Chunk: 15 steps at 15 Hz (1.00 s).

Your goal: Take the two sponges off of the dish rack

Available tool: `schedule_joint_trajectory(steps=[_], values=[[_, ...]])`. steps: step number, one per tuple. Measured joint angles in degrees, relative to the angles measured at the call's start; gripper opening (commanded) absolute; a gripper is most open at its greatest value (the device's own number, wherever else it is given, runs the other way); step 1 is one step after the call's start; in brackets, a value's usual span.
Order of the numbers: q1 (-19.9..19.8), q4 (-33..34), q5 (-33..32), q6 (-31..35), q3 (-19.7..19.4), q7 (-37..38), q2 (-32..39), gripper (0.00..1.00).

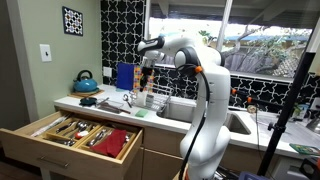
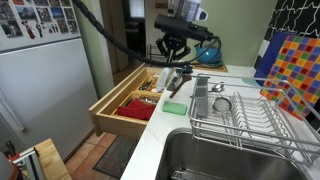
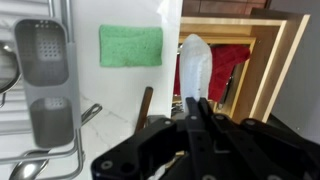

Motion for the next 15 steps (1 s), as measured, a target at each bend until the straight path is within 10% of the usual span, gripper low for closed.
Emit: schedule_joint_trajectory(steps=[15], values=[[-1.1, -4.6, 0.4, 6.5, -1.0, 1.2, 5.8, 0.05]])
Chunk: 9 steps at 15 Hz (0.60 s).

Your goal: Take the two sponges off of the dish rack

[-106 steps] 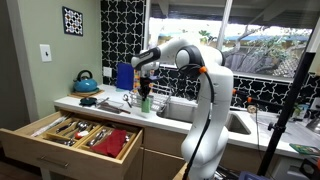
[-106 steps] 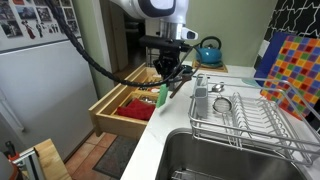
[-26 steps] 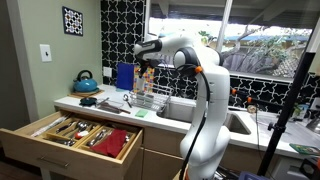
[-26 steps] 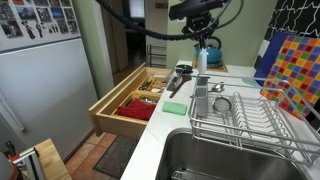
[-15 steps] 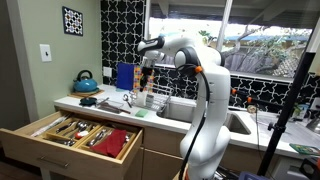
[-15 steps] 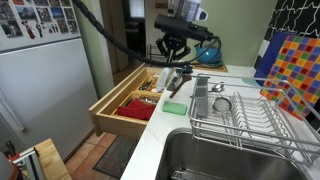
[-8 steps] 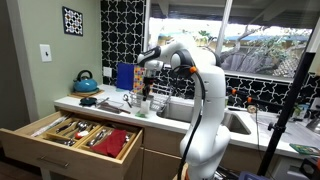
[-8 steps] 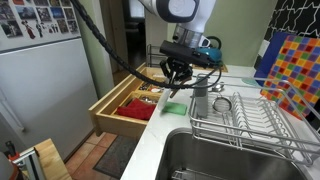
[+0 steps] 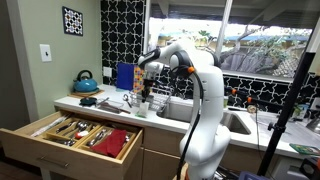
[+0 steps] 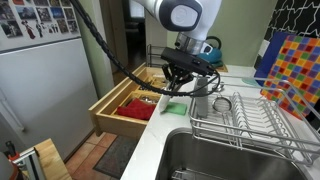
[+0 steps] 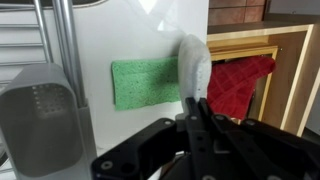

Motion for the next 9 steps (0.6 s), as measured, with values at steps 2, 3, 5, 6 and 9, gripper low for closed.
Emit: schedule_joint_trajectory(steps=[2, 3, 5, 6, 9], values=[[-0.2, 0.0, 1.1, 0.0, 0.0, 0.2, 0.2, 0.05], [-0.3, 0.0, 1.5, 0.0, 0.0, 0.3, 0.2, 0.05], [-0.3, 0.1, 2.2, 0.1, 0.0, 0.4, 0.2, 0.05], [-0.3, 0.1, 2.3, 0.3, 0.1, 0.5, 0.2, 0.05], [-0.3, 0.3, 3.4, 0.4, 0.1, 0.8, 0.2, 0.05]])
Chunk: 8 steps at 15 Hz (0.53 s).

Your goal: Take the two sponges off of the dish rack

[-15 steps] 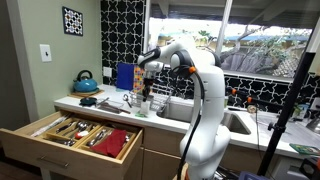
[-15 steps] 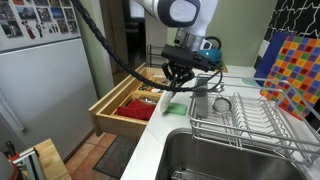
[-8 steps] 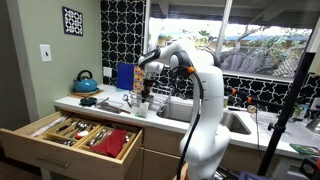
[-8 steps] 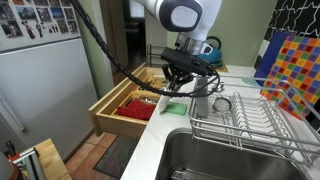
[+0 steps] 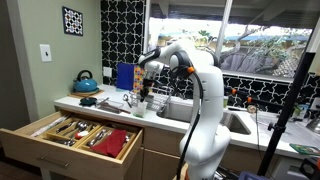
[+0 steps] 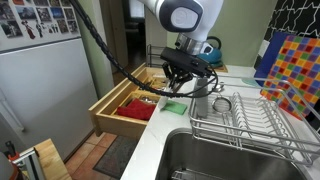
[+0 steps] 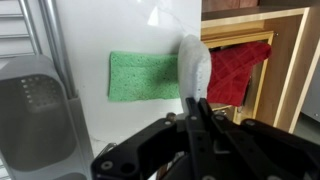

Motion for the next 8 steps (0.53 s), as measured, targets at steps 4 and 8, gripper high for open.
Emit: schedule_joint_trajectory(steps=[4, 8], values=[[-0.3, 0.5, 2.8, -0.8, 0.0, 0.8, 0.3, 0.05], [-0.5, 0.6, 2.9, -0.3, -0.1, 2.4, 0.4, 0.05]])
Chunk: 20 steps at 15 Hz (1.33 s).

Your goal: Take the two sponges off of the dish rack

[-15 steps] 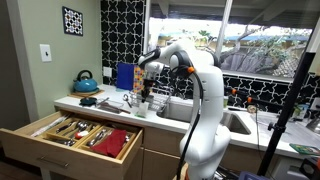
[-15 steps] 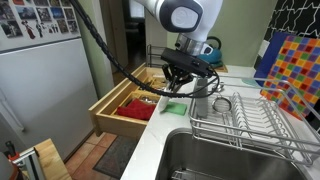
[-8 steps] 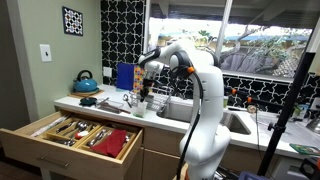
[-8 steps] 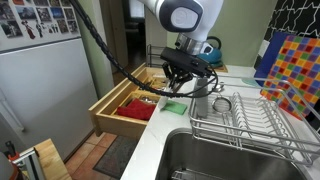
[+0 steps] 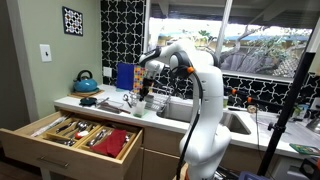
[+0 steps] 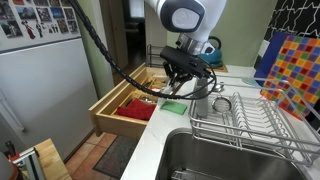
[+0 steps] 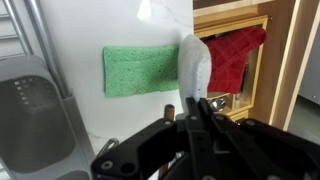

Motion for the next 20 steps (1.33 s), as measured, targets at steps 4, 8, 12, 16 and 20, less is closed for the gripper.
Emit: schedule_joint_trajectory(steps=[4, 8, 12, 16, 20], values=[[0.0, 0.0, -0.7, 2.4, 0.0, 1.2, 0.5, 0.06], [0.0, 0.0, -1.6, 4.4, 0.1, 1.9, 1.2, 0.38], [0.0, 0.0, -3.5, 4.4, 0.2, 3.5, 1.3, 0.57], [0.1, 0.0, -5.6, 4.4, 0.4, 5.5, 1.3, 0.88], [0.1, 0.5, -7.8, 4.5, 0.4, 9.0, 1.3, 1.00]])
